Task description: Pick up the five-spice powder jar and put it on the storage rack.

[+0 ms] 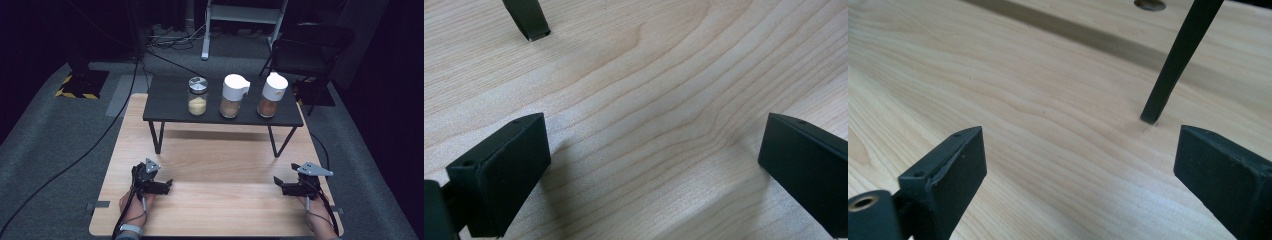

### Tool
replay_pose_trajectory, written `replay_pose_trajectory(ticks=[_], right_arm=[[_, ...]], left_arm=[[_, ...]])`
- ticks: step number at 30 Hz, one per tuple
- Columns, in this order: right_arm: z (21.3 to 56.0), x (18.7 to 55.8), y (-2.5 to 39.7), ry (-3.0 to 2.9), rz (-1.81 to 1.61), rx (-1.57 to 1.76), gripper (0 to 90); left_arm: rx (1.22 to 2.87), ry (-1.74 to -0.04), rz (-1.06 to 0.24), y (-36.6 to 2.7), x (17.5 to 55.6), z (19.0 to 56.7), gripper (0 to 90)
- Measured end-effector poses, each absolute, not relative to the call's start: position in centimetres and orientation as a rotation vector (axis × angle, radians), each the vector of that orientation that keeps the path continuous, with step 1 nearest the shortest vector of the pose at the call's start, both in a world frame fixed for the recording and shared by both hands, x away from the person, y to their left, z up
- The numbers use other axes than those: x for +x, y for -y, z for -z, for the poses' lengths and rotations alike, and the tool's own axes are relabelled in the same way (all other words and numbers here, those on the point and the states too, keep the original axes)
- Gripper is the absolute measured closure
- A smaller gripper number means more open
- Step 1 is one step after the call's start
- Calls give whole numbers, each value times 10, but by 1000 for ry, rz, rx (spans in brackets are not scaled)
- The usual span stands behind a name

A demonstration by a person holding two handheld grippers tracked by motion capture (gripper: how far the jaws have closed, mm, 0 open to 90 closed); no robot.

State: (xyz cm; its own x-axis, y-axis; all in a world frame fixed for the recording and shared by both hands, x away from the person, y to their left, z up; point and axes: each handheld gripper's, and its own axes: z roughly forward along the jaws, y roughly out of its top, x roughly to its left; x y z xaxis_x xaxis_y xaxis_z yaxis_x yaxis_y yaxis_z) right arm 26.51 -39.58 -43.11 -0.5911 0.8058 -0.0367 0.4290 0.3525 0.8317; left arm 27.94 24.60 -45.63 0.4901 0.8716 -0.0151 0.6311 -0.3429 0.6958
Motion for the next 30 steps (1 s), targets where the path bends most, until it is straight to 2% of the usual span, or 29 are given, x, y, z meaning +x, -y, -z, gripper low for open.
replay_pose_trajectory(ticks=[30], right_arm=[[457,269,395,-2266,-1058,1139,62]], left_arm=[[2091,-1232,-481,-246,279,456,4]])
